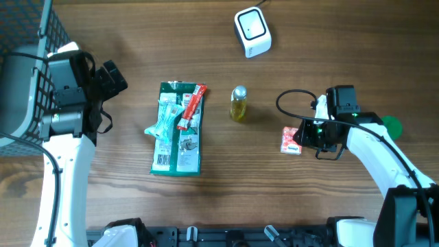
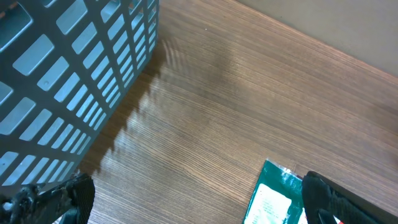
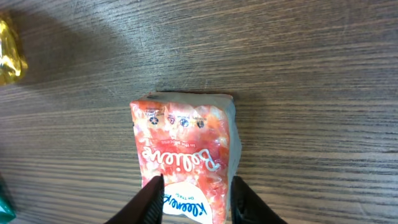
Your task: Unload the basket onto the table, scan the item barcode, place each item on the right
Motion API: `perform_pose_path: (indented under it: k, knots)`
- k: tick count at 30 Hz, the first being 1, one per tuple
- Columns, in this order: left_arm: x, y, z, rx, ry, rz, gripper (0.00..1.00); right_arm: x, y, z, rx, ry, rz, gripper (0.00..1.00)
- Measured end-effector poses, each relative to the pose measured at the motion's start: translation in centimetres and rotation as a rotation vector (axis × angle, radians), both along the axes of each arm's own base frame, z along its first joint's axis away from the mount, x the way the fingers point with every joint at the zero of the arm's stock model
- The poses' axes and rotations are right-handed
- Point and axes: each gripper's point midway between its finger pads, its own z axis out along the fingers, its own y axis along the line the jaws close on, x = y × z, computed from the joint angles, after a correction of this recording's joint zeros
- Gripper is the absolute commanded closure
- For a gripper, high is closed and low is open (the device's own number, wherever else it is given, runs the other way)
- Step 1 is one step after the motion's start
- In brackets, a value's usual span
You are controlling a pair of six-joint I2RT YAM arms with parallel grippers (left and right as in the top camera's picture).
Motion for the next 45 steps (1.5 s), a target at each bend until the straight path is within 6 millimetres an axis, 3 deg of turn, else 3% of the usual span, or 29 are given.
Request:
perform_pose_path:
  k: [9, 30, 39, 45]
  knots:
    - [0.0, 0.0, 0.0, 0.000, 0.000, 0.000, 0.00, 0.4, 0.0, -0.5, 0.000, -0.034, 0.003, 0.75]
    - [0.0, 0.0, 0.0, 0.000, 0.000, 0.000, 0.00, 0.2, -0.7, -0.9, -0.001, -0.025, -0.022, 0.74]
    - [0.0, 0.0, 0.0, 0.000, 0.000, 0.000, 0.00, -0.2, -0.6, -2.7, 0.005, -0.066, -0.024, 0.77]
    - [0.0, 0.0, 0.0, 0.000, 0.000, 0.000, 0.00, -0.1, -0.5, -2.7, 0.020, -0.076, -0.029, 0.80]
